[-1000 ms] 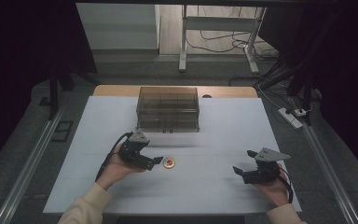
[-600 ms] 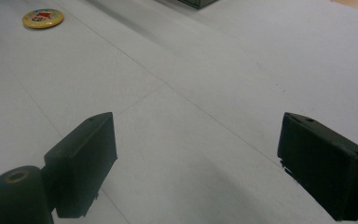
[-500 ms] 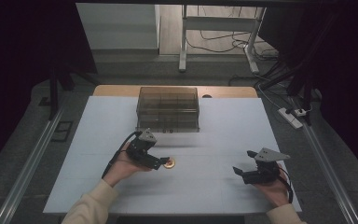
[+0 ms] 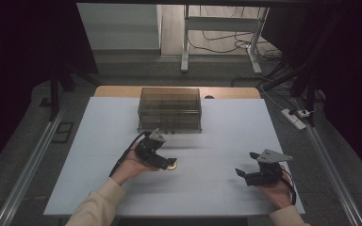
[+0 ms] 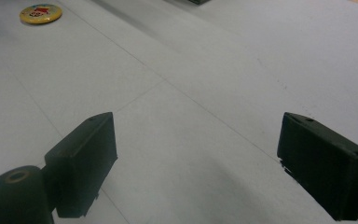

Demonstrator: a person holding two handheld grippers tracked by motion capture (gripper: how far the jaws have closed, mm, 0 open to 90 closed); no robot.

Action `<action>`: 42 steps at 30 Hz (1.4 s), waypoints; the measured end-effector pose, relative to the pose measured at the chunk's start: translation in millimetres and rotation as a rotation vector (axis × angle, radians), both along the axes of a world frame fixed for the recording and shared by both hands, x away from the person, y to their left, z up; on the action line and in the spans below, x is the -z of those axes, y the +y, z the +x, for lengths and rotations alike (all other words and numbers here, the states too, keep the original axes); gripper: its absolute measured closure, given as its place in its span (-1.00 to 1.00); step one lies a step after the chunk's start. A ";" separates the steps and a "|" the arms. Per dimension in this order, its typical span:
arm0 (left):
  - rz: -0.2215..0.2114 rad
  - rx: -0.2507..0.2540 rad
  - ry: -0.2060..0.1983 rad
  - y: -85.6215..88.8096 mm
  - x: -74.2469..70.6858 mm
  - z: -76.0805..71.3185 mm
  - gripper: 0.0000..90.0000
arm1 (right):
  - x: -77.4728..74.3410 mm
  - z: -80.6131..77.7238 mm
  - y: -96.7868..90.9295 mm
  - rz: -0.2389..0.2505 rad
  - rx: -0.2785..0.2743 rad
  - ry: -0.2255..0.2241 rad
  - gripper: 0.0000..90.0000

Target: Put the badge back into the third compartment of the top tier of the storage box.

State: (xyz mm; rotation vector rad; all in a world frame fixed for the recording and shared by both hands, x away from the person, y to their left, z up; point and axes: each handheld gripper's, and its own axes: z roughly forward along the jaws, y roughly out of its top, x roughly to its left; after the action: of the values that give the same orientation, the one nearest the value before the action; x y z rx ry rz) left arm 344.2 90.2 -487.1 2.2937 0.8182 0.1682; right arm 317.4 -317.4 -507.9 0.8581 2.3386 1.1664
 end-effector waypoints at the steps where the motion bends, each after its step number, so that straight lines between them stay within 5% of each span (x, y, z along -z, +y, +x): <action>1: 0.007 0.004 0.000 -1.9 0.5 0.6 -0.70 | 0.0 0.0 0.1 -0.001 -0.001 0.000 -0.74; 26: 0.131 0.070 0.059 -23.0 16.7 9.6 -0.64 | 0.8 -0.3 0.3 -0.007 -0.004 0.001 -0.73; 42: 0.159 0.068 0.078 -24.3 25.6 12.7 -0.56 | 1.1 -0.3 0.2 -0.007 -0.004 0.007 -0.73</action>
State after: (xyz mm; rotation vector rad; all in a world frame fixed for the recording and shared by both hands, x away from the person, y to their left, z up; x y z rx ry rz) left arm 356.9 65.9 -512.7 2.4878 0.7898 0.1175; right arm 317.2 -317.2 -509.1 0.8563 2.3501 1.1578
